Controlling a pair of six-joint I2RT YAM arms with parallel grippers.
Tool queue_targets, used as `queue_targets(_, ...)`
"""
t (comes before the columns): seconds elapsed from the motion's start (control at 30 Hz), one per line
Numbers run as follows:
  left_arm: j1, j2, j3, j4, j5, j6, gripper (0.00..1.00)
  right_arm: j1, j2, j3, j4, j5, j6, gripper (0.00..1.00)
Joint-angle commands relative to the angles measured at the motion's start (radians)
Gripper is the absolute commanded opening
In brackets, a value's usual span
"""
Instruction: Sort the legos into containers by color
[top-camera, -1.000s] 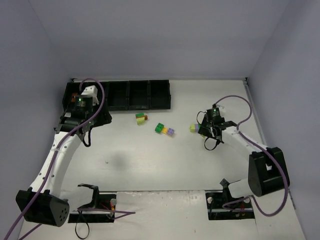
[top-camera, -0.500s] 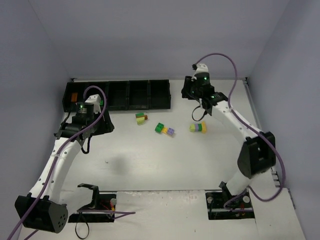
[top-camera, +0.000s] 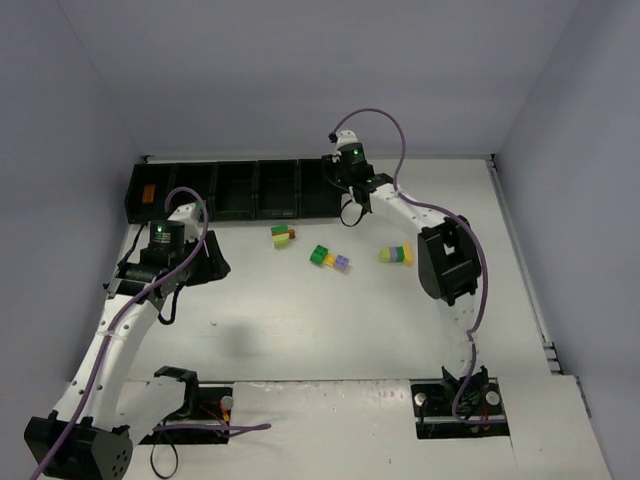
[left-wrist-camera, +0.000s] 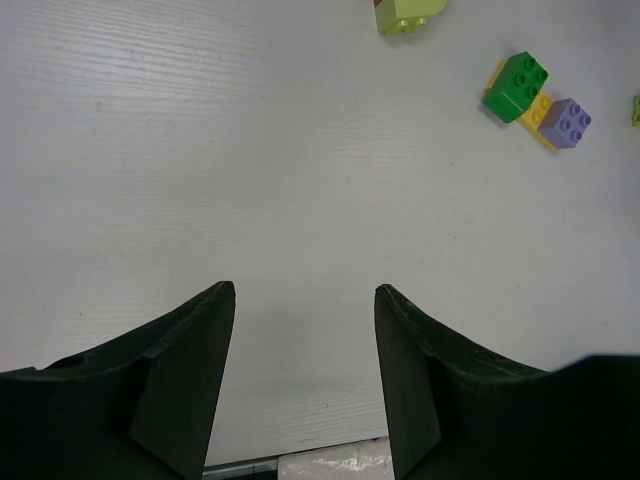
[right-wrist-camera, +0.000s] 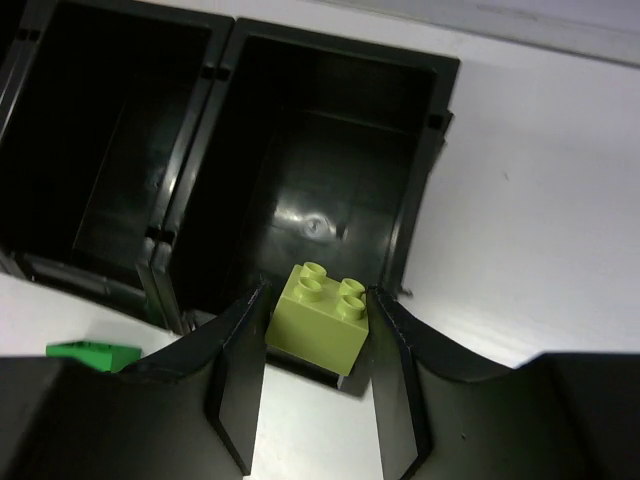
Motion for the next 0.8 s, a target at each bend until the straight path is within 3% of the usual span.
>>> queue_targets(0.0, -0.005, -0.036, -0.006, 0.003, 0.007, -0.029, 0.52, 0.021, 0.045, 0.113, 0.105, 0.008, -0.030, 0.06)
queue_targets(0.07, -0.006, -0.045, -0.017, 0.006, 0.014, -0.039, 0.52, 0.029, 0.079, 0.160, 0.105, 0.018, -0.032, 0.06)
queue_targets(0.3, -0.008, -0.053, -0.037, 0.012, 0.025, -0.058, 0.52, 0.040, 0.173, 0.249, 0.105, 0.021, -0.027, 0.39)
queue_targets(0.47, -0.008, -0.043, -0.037, 0.019, 0.028, -0.052, 0.52, 0.040, 0.153, 0.252, 0.105, 0.021, -0.043, 0.55)
queue_targets(0.77, -0.008, 0.004, -0.014, 0.055, 0.048, -0.039, 0.53, 0.040, -0.068, 0.072, 0.103, 0.015, -0.105, 0.59)
